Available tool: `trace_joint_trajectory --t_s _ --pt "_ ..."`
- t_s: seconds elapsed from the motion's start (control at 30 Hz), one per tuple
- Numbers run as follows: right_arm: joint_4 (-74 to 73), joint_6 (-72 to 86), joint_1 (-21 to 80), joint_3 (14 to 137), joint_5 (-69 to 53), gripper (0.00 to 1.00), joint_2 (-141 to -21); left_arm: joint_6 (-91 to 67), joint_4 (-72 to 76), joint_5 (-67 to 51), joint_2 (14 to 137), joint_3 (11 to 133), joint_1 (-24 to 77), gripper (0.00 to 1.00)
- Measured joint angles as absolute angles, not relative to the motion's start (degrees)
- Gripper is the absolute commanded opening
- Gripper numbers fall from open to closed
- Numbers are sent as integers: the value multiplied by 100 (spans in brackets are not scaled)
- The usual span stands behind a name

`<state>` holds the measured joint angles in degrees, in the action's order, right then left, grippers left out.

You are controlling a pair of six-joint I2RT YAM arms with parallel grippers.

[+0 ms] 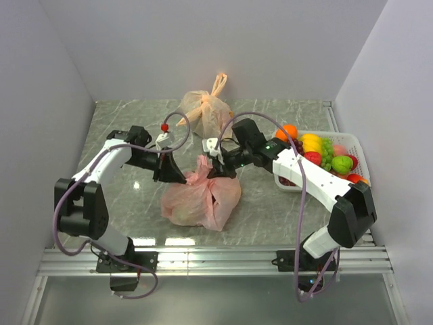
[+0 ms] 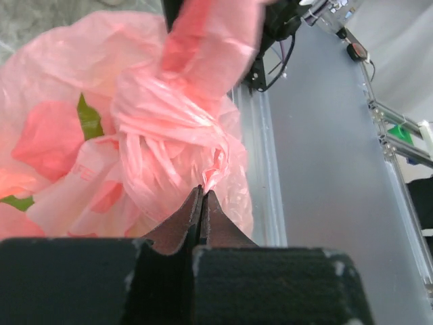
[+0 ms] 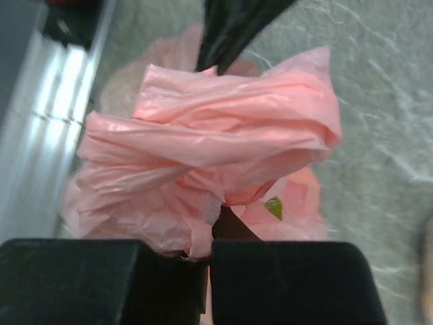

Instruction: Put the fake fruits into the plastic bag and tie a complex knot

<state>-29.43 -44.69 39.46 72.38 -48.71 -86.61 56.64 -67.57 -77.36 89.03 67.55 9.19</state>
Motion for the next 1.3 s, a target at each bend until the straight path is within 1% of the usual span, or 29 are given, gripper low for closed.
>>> trace_joint_trajectory --t_s 0.13,0.2,0.33,0.4,0.5,0.63,0.77,0.87,0.97,1.1,1.3 --pt "-2711 -3301 3922 7244 -5203 0 -8667 5579 -6606 -7743 8305 6499 919 0" --pt "-2602 -2847 3924 7244 -5321 0 -8696 5013 -6112 -7686 7841 6307 919 1" --pt "-2429 -2154 3924 7242 -5378 0 -8807 3424 -4606 -7295 6794 5756 954 0" --pt "-2305 -1820 3924 7242 -5393 0 -8875 2751 -3913 -6943 6309 5535 1173 1" --pt "-2130 -1321 3924 7242 -5411 0 -8960 1981 -3006 -6316 5664 5127 1841 0" --pt "-1846 -596 3922 7242 -5406 0 -9135 1494 -2294 -5590 5133 4493 2541 0" --pt "-1452 237 3898 7242 -5367 0 -9332 1330 -1828 -4499 5146 4213 3332 1" --pt "-1179 860 3872 7225 -5332 0 -9402 1319 -1568 -3581 5531 4206 4027 0" --pt "-836 1417 3861 7096 -5306 0 -9402 1284 -1452 -2764 6160 4241 4442 0" --pt "-609 1896 3848 6814 -5188 0 -9389 1157 -1372 -1798 6748 4241 4591 0" --pt "-200 2379 3695 6324 -4991 0 -9089 849 -1015 -683 6777 4143 4661 0"
